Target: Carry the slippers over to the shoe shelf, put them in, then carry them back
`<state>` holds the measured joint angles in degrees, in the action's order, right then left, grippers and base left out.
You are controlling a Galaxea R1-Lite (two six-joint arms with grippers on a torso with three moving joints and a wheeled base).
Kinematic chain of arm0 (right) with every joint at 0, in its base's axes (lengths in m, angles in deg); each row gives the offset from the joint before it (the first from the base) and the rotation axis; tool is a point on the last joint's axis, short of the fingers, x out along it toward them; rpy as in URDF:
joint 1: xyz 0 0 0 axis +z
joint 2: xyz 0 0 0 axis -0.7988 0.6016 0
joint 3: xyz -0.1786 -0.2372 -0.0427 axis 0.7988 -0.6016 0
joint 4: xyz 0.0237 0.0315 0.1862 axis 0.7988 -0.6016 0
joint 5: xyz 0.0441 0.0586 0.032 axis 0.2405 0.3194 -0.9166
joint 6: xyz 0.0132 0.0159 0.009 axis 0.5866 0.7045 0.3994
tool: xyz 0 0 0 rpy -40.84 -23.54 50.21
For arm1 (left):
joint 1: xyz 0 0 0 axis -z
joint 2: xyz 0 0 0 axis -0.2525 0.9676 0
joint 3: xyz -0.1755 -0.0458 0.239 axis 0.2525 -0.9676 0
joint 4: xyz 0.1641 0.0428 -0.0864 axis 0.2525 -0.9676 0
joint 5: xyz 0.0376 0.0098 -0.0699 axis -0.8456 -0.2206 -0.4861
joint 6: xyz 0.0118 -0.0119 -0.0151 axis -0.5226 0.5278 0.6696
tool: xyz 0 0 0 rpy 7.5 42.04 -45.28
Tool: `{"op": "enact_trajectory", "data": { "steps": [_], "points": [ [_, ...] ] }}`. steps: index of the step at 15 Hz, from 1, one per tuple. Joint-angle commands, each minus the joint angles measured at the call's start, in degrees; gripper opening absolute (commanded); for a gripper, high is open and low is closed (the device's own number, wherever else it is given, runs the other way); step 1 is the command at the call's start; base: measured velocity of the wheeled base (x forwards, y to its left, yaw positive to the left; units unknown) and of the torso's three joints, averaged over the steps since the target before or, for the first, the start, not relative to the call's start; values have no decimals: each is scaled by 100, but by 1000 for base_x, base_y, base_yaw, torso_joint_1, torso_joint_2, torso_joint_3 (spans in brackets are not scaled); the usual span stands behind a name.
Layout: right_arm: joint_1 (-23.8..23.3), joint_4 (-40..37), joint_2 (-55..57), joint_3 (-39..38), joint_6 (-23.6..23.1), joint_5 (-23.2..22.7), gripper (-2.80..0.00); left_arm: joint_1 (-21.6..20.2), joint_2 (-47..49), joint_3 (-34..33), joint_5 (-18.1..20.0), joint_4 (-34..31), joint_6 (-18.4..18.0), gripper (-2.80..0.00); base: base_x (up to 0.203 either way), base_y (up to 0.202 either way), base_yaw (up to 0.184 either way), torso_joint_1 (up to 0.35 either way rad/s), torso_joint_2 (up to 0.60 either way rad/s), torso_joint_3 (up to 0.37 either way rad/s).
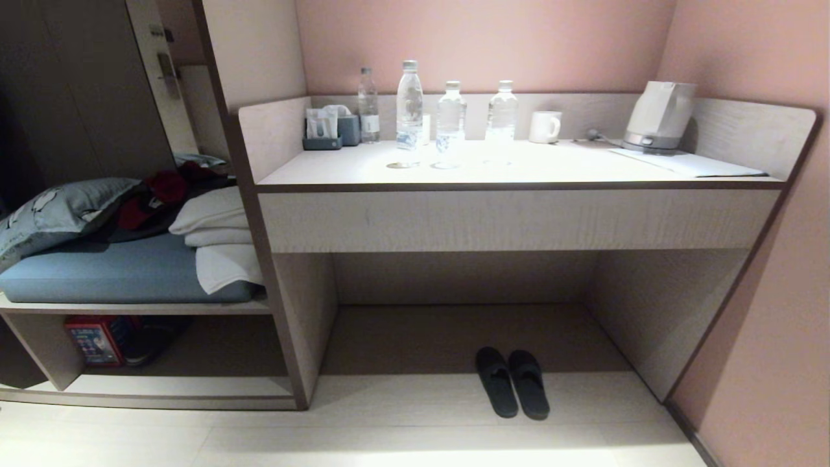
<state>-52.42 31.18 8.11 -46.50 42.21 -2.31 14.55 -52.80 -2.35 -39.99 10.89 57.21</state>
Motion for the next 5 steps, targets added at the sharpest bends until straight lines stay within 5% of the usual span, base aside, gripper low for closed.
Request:
{"op": "enact_trajectory", "data": {
  "steps": [1, 5],
  "points": [
    [2, 2, 16, 0, -8, -8, -280, -1, 0, -1, 0, 2, 3, -280, 0, 0, 0, 0, 0, 0],
    [2, 2, 7, 0, -8, -8, -280, -1, 0, -1, 0, 2, 3, -280, 0, 0, 0, 0, 0, 0]
  ]
}}
